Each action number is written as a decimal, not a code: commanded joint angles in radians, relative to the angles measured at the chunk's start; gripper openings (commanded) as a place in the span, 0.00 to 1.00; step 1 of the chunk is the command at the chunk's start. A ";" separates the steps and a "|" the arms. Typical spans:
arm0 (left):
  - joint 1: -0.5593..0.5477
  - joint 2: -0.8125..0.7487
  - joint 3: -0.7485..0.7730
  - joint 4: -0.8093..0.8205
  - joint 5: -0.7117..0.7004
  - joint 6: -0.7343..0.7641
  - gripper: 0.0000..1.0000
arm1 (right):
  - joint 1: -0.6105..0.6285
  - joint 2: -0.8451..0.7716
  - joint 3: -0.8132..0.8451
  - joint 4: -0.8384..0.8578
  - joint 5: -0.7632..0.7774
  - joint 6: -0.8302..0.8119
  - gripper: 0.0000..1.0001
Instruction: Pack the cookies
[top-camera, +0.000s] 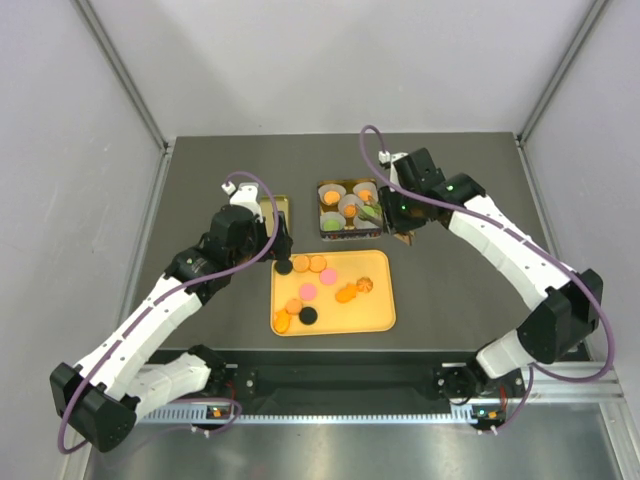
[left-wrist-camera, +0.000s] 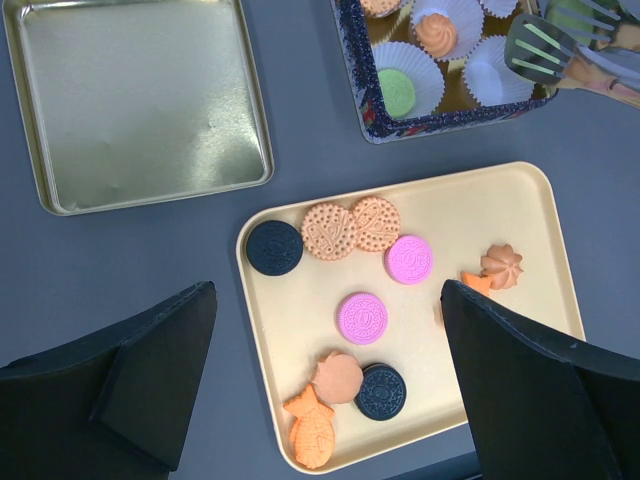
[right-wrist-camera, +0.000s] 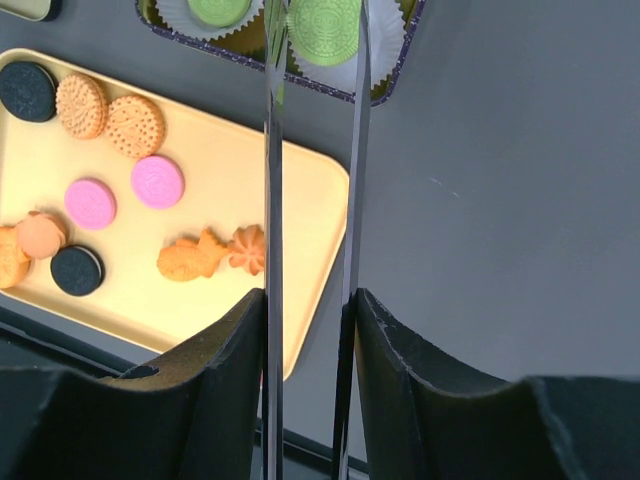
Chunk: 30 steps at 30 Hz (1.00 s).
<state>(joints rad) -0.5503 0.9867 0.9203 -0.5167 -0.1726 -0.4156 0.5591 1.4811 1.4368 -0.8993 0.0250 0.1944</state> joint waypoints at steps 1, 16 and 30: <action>0.006 -0.006 0.008 0.035 -0.007 0.020 0.99 | -0.010 0.010 0.042 0.077 0.004 0.013 0.38; 0.006 -0.019 0.005 0.033 -0.007 0.020 0.99 | -0.021 0.016 -0.036 0.119 0.021 0.011 0.37; 0.006 -0.022 0.002 0.030 -0.008 0.020 0.99 | -0.022 0.022 -0.073 0.138 0.010 0.020 0.38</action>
<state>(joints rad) -0.5503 0.9859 0.9203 -0.5171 -0.1726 -0.4152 0.5484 1.5032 1.3605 -0.8188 0.0376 0.2062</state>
